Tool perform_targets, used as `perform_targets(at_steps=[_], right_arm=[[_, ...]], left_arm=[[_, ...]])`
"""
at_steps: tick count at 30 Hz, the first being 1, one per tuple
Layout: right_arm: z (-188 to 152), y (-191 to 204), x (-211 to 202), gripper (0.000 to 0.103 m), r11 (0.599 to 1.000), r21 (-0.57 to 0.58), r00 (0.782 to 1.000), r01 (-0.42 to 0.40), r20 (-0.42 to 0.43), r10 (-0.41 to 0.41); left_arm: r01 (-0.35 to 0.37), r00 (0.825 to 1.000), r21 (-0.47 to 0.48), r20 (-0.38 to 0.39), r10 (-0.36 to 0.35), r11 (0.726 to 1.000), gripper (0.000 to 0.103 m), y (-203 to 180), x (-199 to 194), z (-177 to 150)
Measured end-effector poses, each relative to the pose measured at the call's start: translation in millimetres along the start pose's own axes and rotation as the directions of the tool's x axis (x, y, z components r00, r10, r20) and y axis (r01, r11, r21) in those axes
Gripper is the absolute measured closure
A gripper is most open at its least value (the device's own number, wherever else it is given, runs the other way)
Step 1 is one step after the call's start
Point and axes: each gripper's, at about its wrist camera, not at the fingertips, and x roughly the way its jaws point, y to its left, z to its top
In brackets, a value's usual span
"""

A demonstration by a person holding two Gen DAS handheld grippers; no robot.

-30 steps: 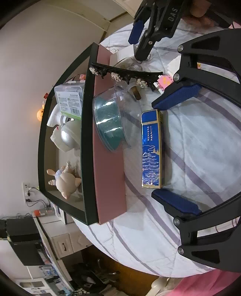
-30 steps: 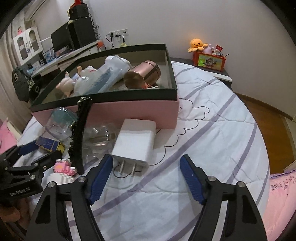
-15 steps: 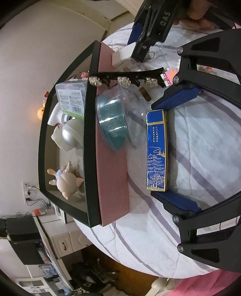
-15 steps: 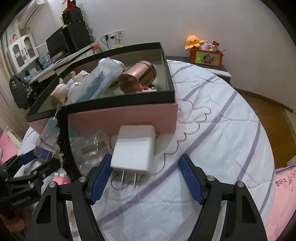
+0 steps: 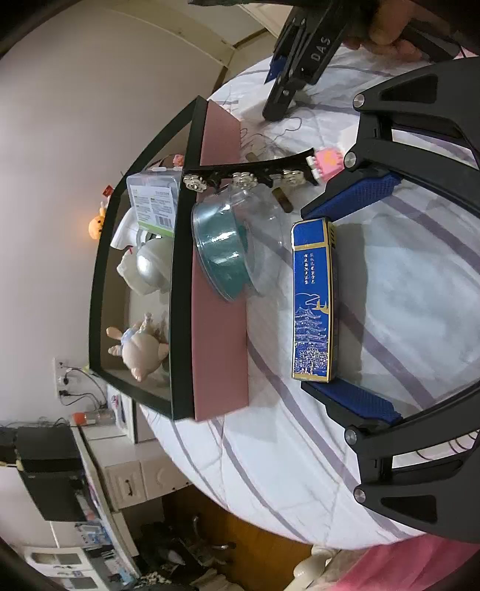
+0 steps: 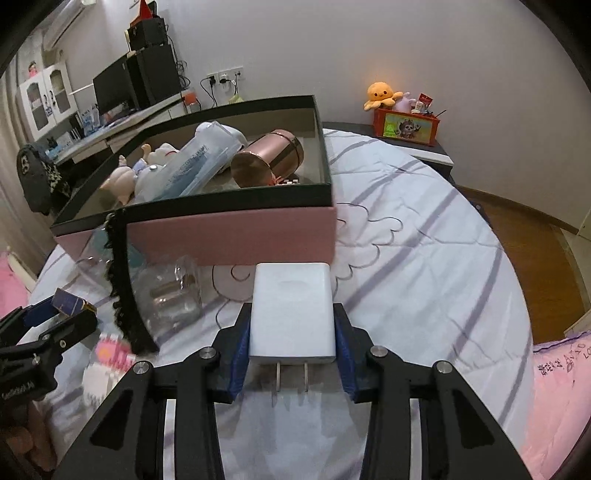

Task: Organize rigid objects
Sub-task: 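Carry the pencil case and charger into the pink box and release both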

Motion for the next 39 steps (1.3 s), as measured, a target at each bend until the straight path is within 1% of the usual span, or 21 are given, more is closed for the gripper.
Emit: perform_targets(at_steps=[6,12,18,22,26,28,30,33,35,39], right_arm=[[-10,3,-18,0.062,0.999,-0.004,0.999,-0.046,0.019,0.046],[-9,17,-36,0.062,0.997,-0.026,0.996,-0.079,0.048,0.08],[2,31,-50,0.062,0.993,-0.055,0.99,-0.109,0.082,0.113],[15,39,-58,0.062,0.989,-0.073,0.985,-0.127,0.105,0.135],[41,45,-67,0.062,0.986,-0.097,0.978,-0.136,0.143,0.15],[59,45,-70,0.062,0.984,-0.106,0.973,-0.141,0.166,0.157],[83,45,-67,0.062,0.986,-0.113,0.972,-0.125,0.184,0.144],[113,42,-50,0.062,0.987,-0.104,0.974,-0.12,0.178,0.137],[133,39,-33,0.062,0.989,-0.09,0.978,-0.116,0.164,0.13],[159,32,-1,0.062,0.991,-0.059,0.984,-0.121,0.127,0.128]], left_arm=[[-0.014,1.0,0.002,0.024,0.014,1.0,0.019,4,-15,-8],[-0.017,0.999,0.009,0.051,0.017,1.0,0.019,2,-30,-8],[-0.018,0.995,0.015,0.1,0.017,1.0,0.019,2,-49,5],[-0.015,0.99,0.024,0.144,0.012,1.0,0.019,2,-62,22],[-0.017,0.98,0.034,0.198,0.01,0.999,0.019,3,-74,48],[-0.031,0.97,0.04,0.243,0.02,0.999,0.019,3,-80,69],[-0.028,0.963,0.037,0.27,0.017,0.999,0.019,4,-79,91],[-0.018,0.958,0.035,0.286,0.007,0.999,0.019,4,-69,119],[-0.009,0.959,0.033,0.285,-0.001,0.999,0.019,5,-59,133],[-0.016,0.959,0.033,0.285,0.006,0.999,0.019,5,-33,161]])
